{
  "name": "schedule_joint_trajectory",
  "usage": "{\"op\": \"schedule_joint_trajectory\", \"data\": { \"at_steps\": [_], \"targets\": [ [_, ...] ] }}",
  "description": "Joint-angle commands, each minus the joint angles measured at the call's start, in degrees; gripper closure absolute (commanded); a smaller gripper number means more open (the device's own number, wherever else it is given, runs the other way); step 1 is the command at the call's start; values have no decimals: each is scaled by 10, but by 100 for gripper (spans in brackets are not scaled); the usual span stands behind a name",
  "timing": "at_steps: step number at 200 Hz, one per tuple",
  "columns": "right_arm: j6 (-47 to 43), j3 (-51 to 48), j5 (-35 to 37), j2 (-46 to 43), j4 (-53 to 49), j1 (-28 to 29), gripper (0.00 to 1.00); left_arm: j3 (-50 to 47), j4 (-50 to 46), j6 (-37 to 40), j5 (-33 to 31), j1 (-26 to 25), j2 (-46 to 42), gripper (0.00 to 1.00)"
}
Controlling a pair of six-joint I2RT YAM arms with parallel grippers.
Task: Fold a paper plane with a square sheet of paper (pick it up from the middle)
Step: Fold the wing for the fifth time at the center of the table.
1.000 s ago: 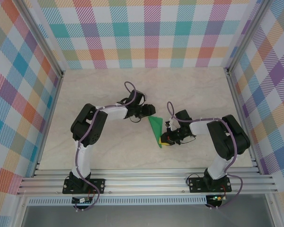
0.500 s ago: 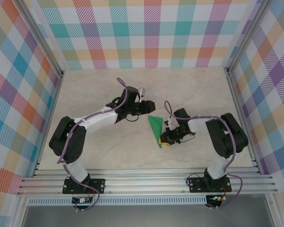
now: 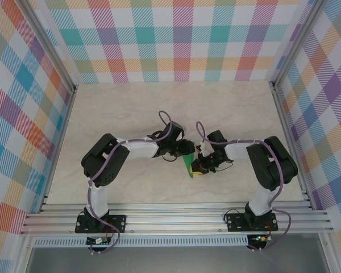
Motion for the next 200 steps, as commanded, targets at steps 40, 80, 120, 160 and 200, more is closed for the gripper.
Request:
{"op": "schedule_joint_trajectory", "data": {
  "at_steps": [40, 80, 120, 160, 200],
  "targets": [
    [17, -26, 51, -41, 6, 9, 95, -13, 5, -29, -29, -5, 55, 68],
    [30, -32, 42, -95, -2, 11, 93, -24, 0, -29, -40, -8, 55, 69],
    [53, -27, 24, -90, 17, 26, 93, -23, -6, -24, -41, -9, 51, 69],
    [82, -27, 23, -43, 46, 44, 93, -22, -11, -21, -42, -10, 49, 69],
    [86, -57, 23, -28, 54, 55, 93, -21, -20, -24, -49, -10, 49, 69]
  ]
}}
